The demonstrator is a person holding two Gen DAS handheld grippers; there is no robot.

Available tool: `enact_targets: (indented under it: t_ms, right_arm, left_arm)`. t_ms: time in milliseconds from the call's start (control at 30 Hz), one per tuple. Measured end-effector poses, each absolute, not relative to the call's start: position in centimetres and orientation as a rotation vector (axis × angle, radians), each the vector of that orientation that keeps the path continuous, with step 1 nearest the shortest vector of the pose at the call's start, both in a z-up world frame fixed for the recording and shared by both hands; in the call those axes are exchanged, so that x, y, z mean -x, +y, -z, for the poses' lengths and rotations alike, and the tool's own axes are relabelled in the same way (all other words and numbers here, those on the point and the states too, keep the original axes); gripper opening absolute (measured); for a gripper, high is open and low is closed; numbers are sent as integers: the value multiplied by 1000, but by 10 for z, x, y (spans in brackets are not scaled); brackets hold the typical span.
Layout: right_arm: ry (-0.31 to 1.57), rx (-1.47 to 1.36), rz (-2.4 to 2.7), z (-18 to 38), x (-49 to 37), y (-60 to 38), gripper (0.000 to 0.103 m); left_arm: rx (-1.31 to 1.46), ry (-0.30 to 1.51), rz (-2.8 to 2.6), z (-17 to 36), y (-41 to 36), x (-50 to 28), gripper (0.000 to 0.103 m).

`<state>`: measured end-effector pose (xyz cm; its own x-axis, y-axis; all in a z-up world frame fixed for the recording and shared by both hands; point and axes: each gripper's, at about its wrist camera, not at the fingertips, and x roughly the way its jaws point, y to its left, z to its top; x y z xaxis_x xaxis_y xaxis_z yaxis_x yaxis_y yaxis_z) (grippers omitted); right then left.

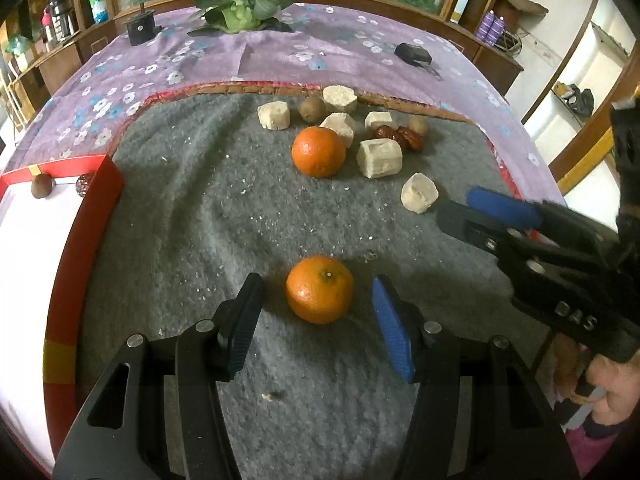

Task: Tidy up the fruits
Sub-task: 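Move the left tool to an orange while the right tool grasps a beige pastry cube, then grasp the orange with the left tool while the right tool lifts the beige cube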

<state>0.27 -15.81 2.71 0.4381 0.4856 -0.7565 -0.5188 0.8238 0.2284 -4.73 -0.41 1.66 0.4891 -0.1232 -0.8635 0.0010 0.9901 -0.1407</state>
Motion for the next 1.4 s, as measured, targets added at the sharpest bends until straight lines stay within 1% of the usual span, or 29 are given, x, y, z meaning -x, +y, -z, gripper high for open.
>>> enact_targets:
  t_ms: [167,200,267,300,400,467,500,567,600,1000,1400]
  right_arm:
    - [930,155,-623,-15,-13,-135,45]
    - [938,186,-613,-11,-15,-130,43]
    - [910,229,-599,-10,-13,-126,33]
    - [910,236,-597,-10,-12,-126,30]
    - [913,200,-595,-10,-11,-134,29]
    - [915,185,-591,-12,-8,-140,29]
    - [915,180,-592,-14,-7,-141,29]
    - [909,165,-590,-18,-1,-145,29]
    - [900,154,-590,-22,2,-148,29]
    - [856,136,-650,-50,28,-130,29]
    - [827,190,-792,-70,40,-60,29]
  left_arm:
    - [102,1051,67,-15,-4,46,56]
    - [103,1054,68,-13,-5,45,56]
    - [99,1050,68,-12,-5,45,56]
    - [93,1048,67,-12,-5,46,56]
    - [75,1037,75,-11,-7,47,56]
    - [55,1024,67,-11,-6,49,49]
    - [48,1020,63,-11,-6,50,43]
    - [78,1010,80,-13,0,52,38]
    - [100,1004,91,-15,3,53,32]
    - [86,954,10,-37,27,72,32]
    - [103,876,-144,-68,89,88,32]
